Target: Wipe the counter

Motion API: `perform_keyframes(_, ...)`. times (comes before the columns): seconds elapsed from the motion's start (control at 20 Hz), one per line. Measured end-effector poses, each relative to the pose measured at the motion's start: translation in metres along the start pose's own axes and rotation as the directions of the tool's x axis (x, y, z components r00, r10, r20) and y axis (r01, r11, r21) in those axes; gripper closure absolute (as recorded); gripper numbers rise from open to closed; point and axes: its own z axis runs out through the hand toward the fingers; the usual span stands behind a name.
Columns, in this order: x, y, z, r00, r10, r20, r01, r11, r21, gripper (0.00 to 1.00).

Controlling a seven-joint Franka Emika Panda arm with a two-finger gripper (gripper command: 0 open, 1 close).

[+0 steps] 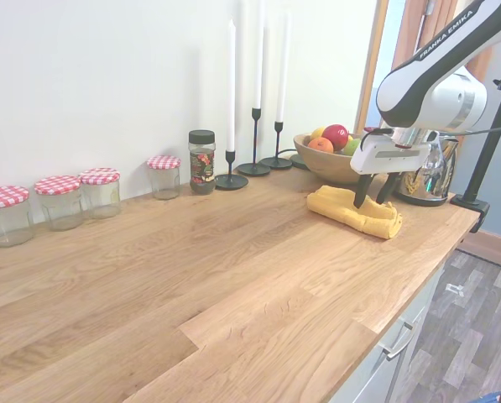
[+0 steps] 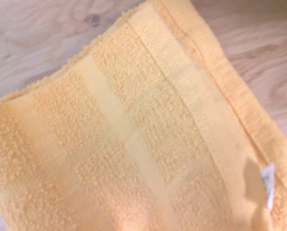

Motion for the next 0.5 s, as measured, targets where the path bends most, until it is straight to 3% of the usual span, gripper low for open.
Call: perform_keyframes(0.5,-0.001,0.008,-0.023,1.000,0.016,-0.021,-0.015,1.000,0.026,0.00)
